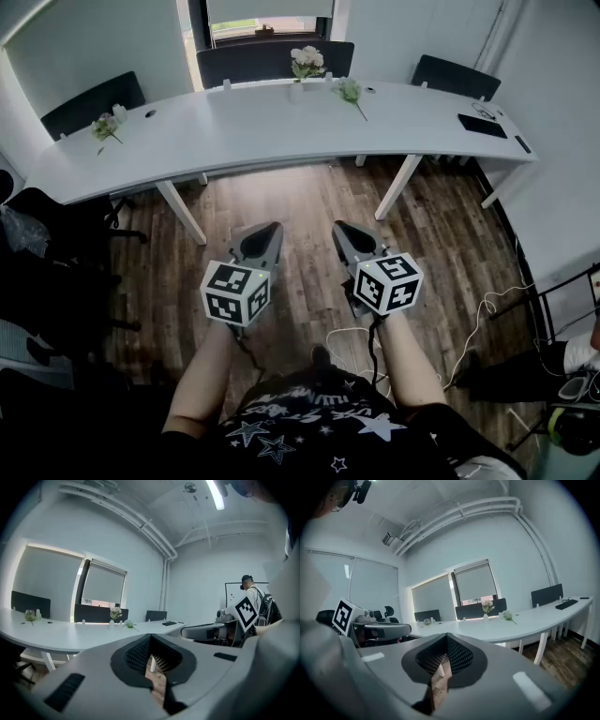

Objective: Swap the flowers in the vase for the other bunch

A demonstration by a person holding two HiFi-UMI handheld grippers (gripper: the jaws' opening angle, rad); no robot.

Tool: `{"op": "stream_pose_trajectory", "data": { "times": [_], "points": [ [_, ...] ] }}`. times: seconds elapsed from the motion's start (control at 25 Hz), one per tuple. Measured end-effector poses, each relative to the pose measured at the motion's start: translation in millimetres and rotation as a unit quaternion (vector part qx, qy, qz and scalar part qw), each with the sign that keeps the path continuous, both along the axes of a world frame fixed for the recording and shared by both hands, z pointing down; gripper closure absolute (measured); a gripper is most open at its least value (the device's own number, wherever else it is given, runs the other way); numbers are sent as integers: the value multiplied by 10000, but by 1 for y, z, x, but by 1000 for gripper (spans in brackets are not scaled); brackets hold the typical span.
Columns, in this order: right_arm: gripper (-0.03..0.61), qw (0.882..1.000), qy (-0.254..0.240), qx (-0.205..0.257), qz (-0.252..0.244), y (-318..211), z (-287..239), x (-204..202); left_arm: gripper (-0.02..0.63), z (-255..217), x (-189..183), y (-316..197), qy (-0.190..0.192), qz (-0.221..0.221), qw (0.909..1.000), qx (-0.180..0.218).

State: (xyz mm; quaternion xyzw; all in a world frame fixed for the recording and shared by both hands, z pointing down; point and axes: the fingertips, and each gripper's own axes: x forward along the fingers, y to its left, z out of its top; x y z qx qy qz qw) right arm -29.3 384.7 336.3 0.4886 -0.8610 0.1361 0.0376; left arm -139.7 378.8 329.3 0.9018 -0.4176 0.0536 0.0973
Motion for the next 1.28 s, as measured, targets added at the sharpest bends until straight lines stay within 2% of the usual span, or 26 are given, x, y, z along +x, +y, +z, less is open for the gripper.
{"op": "stream_pose_trajectory", "data": {
  "times": [0.64,0.92,1.04,1.28],
  "points": [
    [577,9997,-101,-190,-88,17,23,0,606,23,-2,14,52,-105,9997,-219],
    [577,9985,-502,-30,-207,12,21,6,606,27,-5,9,157,-303,9992,-220],
    [577,9985,-499,-20,-238,6,23,12,606,30,0,4,249,-382,9986,-285],
    [577,9978,-582,-176,-278,-7,37,33,606,42,24,-5,178,-441,9982,-362]
  ]
}}
